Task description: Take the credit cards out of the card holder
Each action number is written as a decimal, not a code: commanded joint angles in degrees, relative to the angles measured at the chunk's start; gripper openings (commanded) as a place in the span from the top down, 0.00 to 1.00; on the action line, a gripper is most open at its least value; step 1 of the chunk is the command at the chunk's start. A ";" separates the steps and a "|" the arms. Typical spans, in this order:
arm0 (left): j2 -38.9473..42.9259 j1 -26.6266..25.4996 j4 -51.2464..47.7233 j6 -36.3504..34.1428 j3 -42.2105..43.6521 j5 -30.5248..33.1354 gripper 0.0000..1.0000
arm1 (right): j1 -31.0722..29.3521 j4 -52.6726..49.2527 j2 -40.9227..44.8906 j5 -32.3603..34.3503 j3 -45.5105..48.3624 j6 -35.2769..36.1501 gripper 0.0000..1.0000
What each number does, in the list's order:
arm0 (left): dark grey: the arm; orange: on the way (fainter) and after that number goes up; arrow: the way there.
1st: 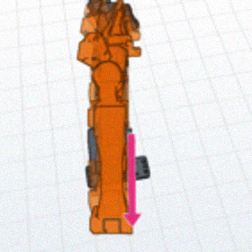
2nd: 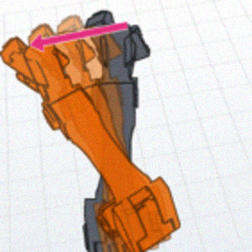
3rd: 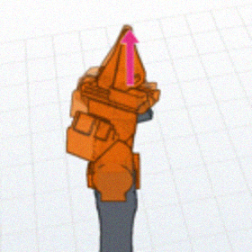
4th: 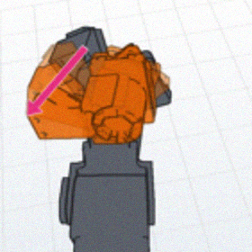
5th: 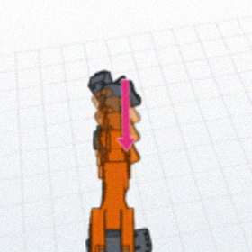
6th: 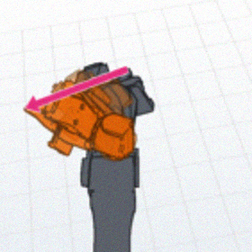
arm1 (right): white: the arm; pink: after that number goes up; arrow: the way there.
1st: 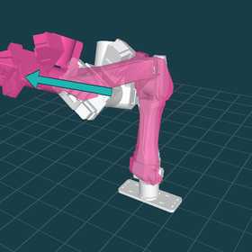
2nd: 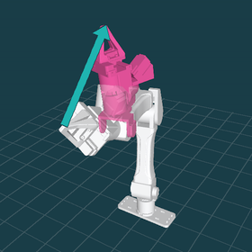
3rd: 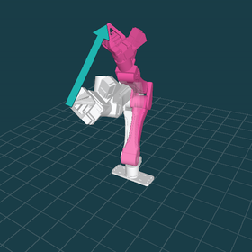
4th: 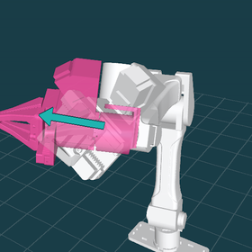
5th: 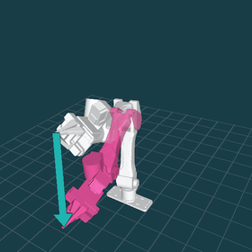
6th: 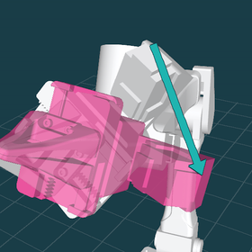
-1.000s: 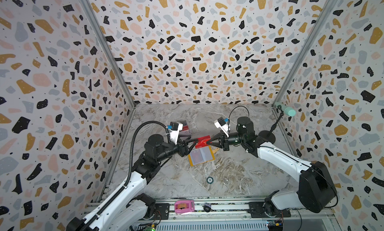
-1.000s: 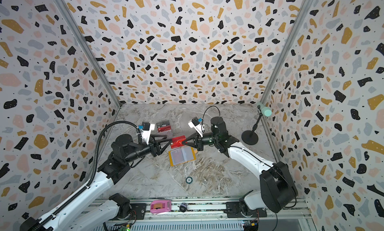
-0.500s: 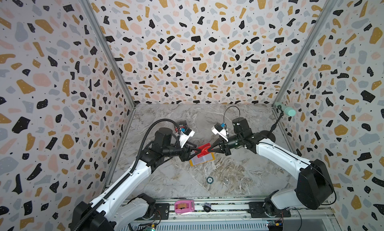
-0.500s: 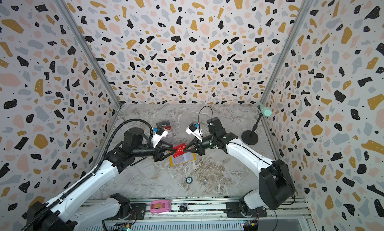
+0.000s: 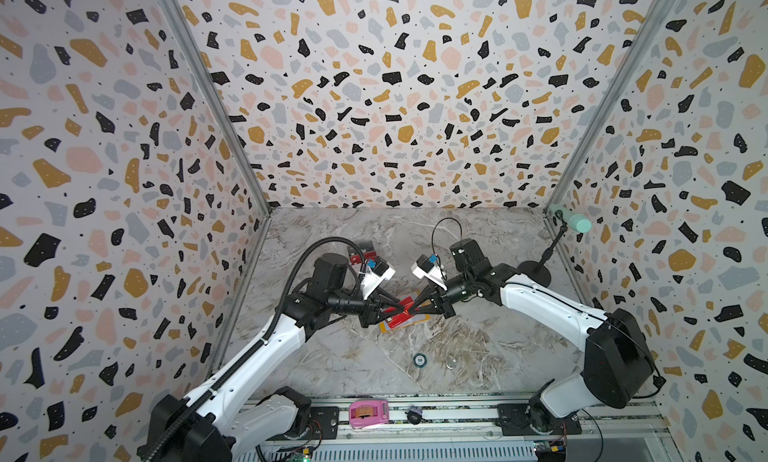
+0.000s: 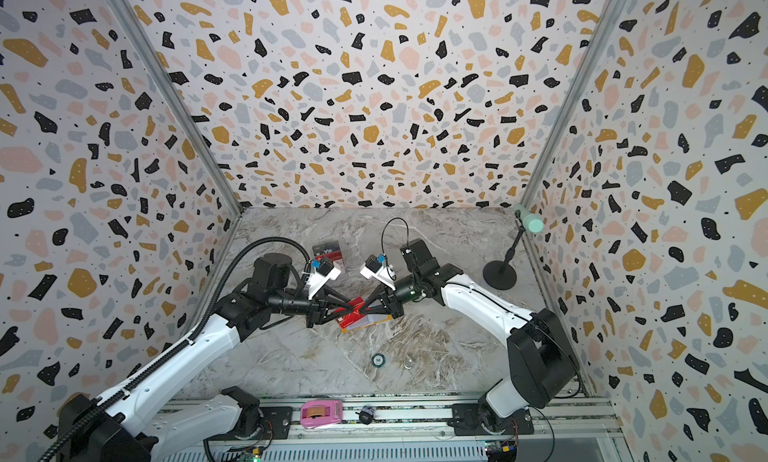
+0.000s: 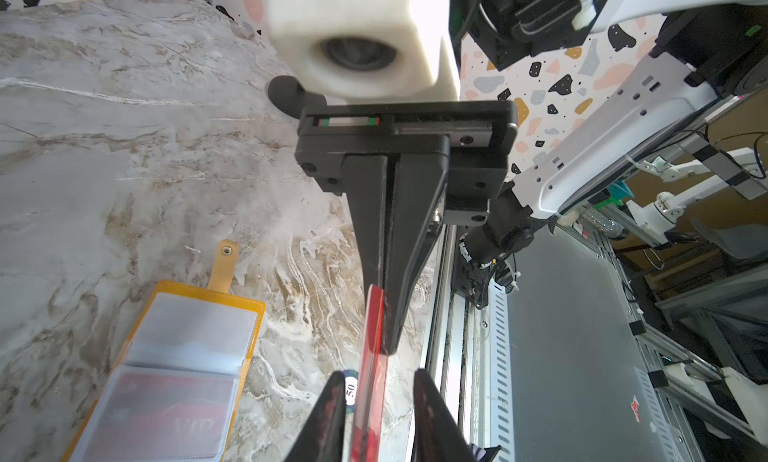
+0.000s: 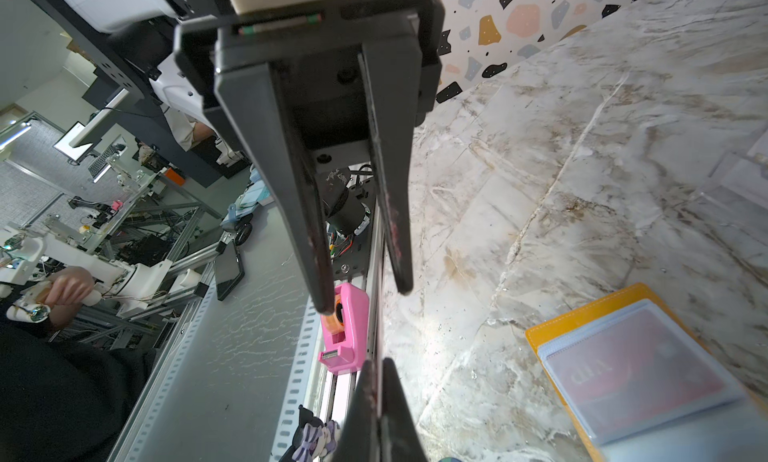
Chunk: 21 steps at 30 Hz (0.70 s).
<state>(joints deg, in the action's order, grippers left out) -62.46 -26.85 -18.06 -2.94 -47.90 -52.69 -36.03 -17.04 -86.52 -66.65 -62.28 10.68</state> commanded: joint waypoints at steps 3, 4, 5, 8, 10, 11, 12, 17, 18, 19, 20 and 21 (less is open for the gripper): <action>-0.87 -0.31 -3.16 -3.28 -1.87 -2.93 0.74 | -0.44 -0.88 0.50 -1.02 -2.13 1.10 1.00; -1.08 -0.31 -3.31 -3.41 -2.02 -3.03 0.75 | -0.45 -0.84 0.48 -0.89 -2.13 1.10 1.00; -1.09 -0.31 -3.46 -3.54 -2.02 -3.00 0.76 | -0.46 -0.88 0.48 -0.86 -2.08 1.10 1.00; -1.18 -0.31 -3.58 -3.51 -2.18 -2.58 0.84 | -0.46 -0.97 0.68 -0.34 -1.96 1.19 1.00; -1.35 -0.31 -3.73 -3.56 -2.29 -2.25 0.85 | -0.50 -1.20 0.79 -0.23 -2.05 1.27 1.00; -1.44 -0.31 -3.82 -3.64 -2.37 -2.25 0.85 | -0.44 -1.30 0.82 -0.23 -2.05 1.35 1.00; -1.53 -0.31 -4.01 -3.69 -2.53 -2.22 0.85 | -0.47 -1.38 0.83 -0.23 -2.01 1.39 1.00; -1.77 -0.31 -4.57 -4.06 -2.90 -2.10 0.87 | -0.53 -2.07 0.80 0.07 -2.13 1.89 1.00; -1.81 -0.31 -4.59 -4.10 -2.90 -2.15 0.90 | -0.55 -2.20 0.69 0.24 -2.10 2.06 1.00; -1.88 -0.31 -4.69 -4.09 -2.90 -2.08 0.92 | -0.54 -2.32 0.78 0.34 -2.07 2.15 1.00; -1.96 -0.31 -4.76 -4.08 -2.99 -1.92 0.93 | -0.53 -2.30 0.81 0.45 -2.10 2.24 1.00; -2.04 -0.31 -4.81 -4.16 -2.99 -1.63 0.94 | -0.53 -2.34 0.83 0.63 -2.12 2.37 1.00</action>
<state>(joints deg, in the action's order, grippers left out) -64.16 -26.85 -22.61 -6.02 -48.80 -53.71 -36.42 -17.82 -86.52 -66.48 -62.28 11.86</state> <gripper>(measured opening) 0.071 0.047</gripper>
